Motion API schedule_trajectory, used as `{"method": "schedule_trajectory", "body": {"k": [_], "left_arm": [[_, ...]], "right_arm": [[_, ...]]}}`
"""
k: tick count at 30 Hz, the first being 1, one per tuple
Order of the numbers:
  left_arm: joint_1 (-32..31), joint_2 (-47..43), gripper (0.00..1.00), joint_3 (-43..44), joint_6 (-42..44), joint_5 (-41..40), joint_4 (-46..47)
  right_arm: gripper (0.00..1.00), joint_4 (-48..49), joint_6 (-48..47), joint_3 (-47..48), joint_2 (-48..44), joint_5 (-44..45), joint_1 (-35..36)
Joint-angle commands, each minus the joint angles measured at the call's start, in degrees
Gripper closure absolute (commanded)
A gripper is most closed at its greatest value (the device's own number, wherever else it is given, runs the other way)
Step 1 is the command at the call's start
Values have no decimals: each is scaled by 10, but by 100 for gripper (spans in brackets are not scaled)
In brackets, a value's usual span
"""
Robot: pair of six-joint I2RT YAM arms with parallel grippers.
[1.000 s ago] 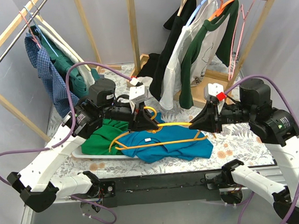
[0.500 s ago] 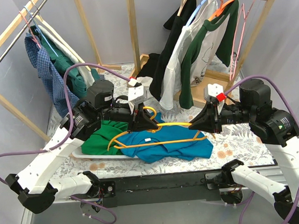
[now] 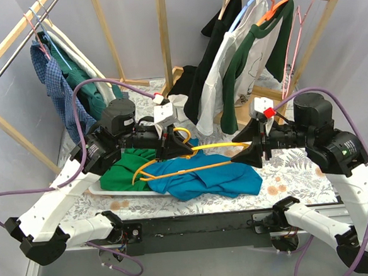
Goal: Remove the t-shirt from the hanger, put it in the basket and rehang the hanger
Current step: Place the hanger at the clothesline.
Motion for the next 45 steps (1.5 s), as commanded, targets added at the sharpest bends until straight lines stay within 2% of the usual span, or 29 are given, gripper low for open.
{"method": "schedule_trajectory", "body": {"k": [1,3,6,7,9,10,12,13,17,18,19,20,22,24,27,30,32,34,39,40,45], "left_arm": [[2,-20,100,4,4,-9,12],[2,-19,100,5,6,-2,11],[2,-17,100,7,6,7,8],[2,-17,100,8,7,7,7],[2,-17,100,8,8,9,5],[2,-17,100,9,8,8,5],[2,-16,100,9,8,6,4],[2,-17,100,8,7,2,4],[2,-19,100,7,3,-27,11],[2,-21,96,7,3,-33,11],[2,-23,78,6,0,-54,15],[2,-28,48,3,-1,-64,18],[2,-35,28,-6,-1,-99,27],[2,-47,14,-19,-4,-126,38],[2,-61,6,-33,-4,-175,47],[2,-74,2,-43,-12,-249,57],[2,-82,2,-51,-26,-327,73],[2,-97,2,-65,-30,-361,83],[2,-116,2,-80,-15,-342,87],[2,-116,2,-81,-15,-341,86],[2,-115,2,-94,-23,-341,94]], "right_arm": [[25,-7,6,24,5,7,1],[25,-6,7,21,5,6,2],[30,-4,9,13,10,1,1],[47,-2,10,12,11,-2,1],[65,-1,10,14,17,-5,3],[80,-1,11,14,17,-5,3],[90,0,11,18,18,-5,4],[98,0,11,19,18,-5,4],[99,0,10,15,8,6,4],[99,1,9,14,6,12,4],[99,1,10,13,2,19,4],[99,2,9,13,-6,30,4],[99,1,8,16,-12,38,4],[99,-4,5,21,-19,43,4],[99,-5,5,21,-26,60,4],[99,-5,11,22,-33,95,4],[99,-6,15,30,-40,140,4],[99,-3,29,52,-48,209,4],[99,24,46,130,-62,319,4],[99,30,49,139,-67,366,4],[99,100,56,125,-97,493,4]]}}
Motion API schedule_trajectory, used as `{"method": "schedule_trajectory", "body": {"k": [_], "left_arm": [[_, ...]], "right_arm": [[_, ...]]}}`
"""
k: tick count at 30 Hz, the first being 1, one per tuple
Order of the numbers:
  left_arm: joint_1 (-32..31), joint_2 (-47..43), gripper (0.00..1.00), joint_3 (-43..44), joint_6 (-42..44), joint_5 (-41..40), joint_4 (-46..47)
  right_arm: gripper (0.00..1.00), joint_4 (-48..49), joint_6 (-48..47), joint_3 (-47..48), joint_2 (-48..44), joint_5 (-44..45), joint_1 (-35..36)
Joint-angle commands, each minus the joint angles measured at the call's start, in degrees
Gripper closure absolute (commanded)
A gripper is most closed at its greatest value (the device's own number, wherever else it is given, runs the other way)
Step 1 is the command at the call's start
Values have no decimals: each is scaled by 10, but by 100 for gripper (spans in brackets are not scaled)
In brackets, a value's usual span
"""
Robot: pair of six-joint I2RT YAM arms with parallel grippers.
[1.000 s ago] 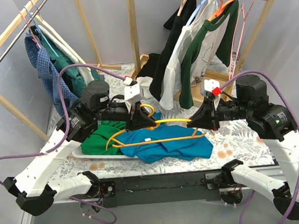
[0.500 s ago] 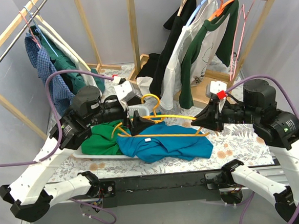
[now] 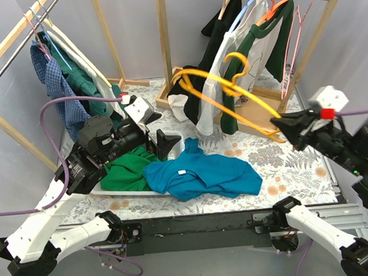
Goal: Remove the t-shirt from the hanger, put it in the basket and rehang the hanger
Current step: Place the hanger at the clothesline.
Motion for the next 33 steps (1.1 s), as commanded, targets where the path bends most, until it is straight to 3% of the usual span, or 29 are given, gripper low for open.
{"method": "schedule_trajectory", "body": {"k": [1,16,22,33], "left_arm": [[-2,-5,2,-16,-4,-12,15],[-2,2,2,-20,-5,-9,20],[-2,3,2,-23,-7,-5,23],[-2,1,2,-27,-15,-1,23]], "right_arm": [[99,92,16,-2,-34,176,0],[99,191,13,-89,-112,490,1],[99,200,14,-108,-102,517,1],[99,339,13,-159,-45,546,1]]}}
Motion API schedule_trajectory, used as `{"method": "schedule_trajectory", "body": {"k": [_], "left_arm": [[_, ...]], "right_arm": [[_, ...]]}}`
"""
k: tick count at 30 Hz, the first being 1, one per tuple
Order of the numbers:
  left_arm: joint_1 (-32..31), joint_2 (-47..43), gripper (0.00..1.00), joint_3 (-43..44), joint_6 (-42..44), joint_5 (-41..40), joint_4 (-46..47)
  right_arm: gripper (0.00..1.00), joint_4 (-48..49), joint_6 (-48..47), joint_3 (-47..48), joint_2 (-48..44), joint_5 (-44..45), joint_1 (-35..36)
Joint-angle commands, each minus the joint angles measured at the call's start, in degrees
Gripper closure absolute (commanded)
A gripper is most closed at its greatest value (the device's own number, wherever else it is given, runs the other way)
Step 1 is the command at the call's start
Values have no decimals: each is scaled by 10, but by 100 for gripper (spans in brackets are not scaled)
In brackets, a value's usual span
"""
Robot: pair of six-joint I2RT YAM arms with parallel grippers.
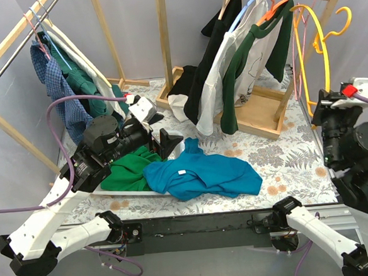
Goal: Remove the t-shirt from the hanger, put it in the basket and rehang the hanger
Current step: Place the hanger at the clothesline.
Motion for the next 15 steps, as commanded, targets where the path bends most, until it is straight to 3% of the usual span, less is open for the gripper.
{"method": "schedule_trajectory", "body": {"k": [1,15], "left_arm": [[-2,-7,2,-5,-4,1,4],[-2,-5,2,-7,-9,6,1]], "right_arm": [[99,114,3,-7,31,23,0],[99,244,-48,-27,107,107,1]]}}
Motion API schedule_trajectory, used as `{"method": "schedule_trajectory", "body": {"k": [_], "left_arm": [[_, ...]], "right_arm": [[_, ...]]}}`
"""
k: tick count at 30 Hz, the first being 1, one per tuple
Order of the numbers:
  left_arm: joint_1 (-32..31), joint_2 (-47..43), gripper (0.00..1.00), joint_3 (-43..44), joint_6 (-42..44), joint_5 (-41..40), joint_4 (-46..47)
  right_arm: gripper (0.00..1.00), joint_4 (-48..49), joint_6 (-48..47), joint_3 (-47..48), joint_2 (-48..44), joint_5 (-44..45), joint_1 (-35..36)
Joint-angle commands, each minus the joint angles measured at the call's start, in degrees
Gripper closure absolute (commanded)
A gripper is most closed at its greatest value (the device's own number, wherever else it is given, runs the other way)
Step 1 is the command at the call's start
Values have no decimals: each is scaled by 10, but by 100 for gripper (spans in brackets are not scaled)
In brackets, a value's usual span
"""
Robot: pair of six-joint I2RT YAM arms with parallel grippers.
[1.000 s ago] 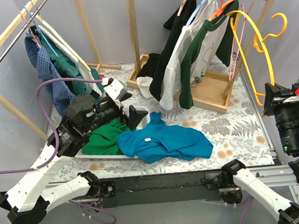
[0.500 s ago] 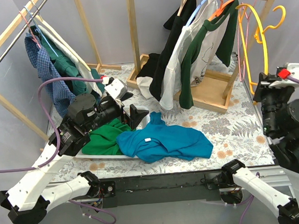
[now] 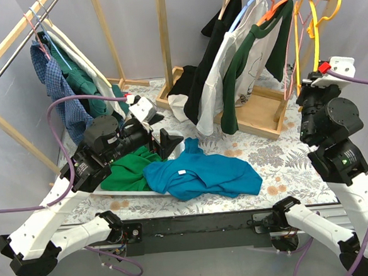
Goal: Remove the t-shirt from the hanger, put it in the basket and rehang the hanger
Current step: Place the hanger at the clothesline.
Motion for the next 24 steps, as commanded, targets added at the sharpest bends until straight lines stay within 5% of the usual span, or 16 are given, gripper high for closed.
{"method": "schedule_trajectory", "body": {"k": [1,24], "left_arm": [[-2,-5,2,-4,-3,4,1],[-2,6,2,-12,-10,11,4]], "right_arm": [[99,111,-31,1,15,55,1],[99,237,-130,44,164,113,1]]}}
